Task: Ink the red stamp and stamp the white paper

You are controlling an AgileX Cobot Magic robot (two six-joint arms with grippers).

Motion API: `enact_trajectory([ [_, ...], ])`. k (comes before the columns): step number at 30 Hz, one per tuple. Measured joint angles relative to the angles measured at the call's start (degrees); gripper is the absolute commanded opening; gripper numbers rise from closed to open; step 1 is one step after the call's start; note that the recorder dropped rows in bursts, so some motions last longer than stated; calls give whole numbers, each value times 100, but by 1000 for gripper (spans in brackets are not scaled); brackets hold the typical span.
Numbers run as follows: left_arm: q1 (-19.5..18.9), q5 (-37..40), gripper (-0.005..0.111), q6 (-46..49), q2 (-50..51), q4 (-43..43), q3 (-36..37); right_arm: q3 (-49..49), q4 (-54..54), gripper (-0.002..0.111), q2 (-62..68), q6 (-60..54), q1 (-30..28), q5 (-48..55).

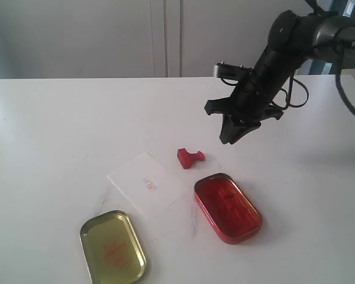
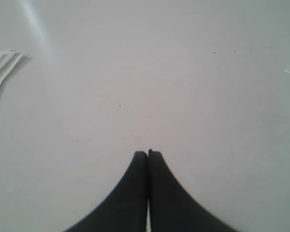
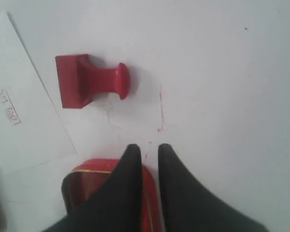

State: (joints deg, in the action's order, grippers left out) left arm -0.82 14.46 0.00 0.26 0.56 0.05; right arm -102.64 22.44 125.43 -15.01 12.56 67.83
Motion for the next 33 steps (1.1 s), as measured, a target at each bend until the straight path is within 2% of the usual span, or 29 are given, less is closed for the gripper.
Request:
enact_trajectory([
  [2,0,0,0,0,0,0,0,71,-84,0,-152,50,0,40],
  [10,0,0,0,0,0,0,0,919,-294,0,-820,222,0,-62],
  [14,0,0,0,0,0,0,0,1735,-381,0,-1530,299,-289,-372],
  [19,0,0,0,0,0,0,0,3349,-647,0,-3145,310,-1026,-1219],
  [26,0,0,0,0,0,0,0,5375,-1124,0,-5954,331,-1078,-2465],
  [33,0,0,0,0,0,0,0,6486,-1201,0,-8244,331,-1078,-3084],
])
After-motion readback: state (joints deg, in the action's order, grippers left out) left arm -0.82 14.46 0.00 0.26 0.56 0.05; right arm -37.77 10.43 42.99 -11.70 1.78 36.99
